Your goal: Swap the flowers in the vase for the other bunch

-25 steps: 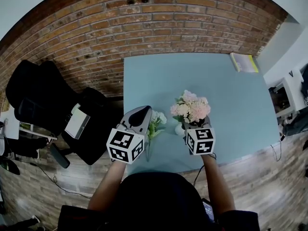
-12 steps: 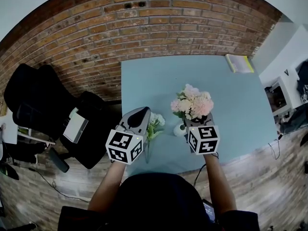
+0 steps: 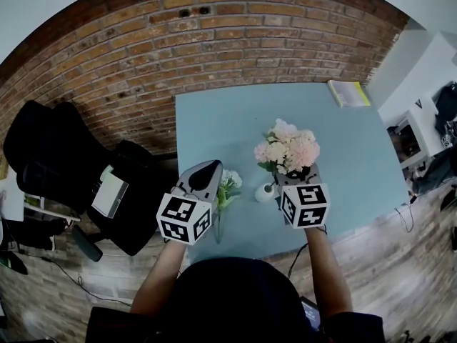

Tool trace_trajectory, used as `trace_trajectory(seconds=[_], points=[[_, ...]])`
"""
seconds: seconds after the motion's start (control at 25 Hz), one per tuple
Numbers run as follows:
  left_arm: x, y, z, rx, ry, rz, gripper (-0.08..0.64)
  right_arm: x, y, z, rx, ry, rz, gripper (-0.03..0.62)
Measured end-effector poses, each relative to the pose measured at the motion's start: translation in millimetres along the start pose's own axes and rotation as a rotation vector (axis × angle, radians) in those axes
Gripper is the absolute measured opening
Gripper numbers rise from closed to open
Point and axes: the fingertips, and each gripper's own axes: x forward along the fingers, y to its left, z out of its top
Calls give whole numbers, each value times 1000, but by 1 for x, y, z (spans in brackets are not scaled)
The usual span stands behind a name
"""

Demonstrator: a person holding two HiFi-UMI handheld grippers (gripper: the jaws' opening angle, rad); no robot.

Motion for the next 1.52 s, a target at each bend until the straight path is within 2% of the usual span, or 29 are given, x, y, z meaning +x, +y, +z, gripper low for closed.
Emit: trace_trajectory(seconds=[0.56, 1.52], points=[[5, -16, -3, 17, 15, -48, 0, -28, -27, 12, -5, -31, -78, 199], [33, -55, -24, 8, 68, -152, 0, -66, -74, -30, 35, 49, -201, 199]])
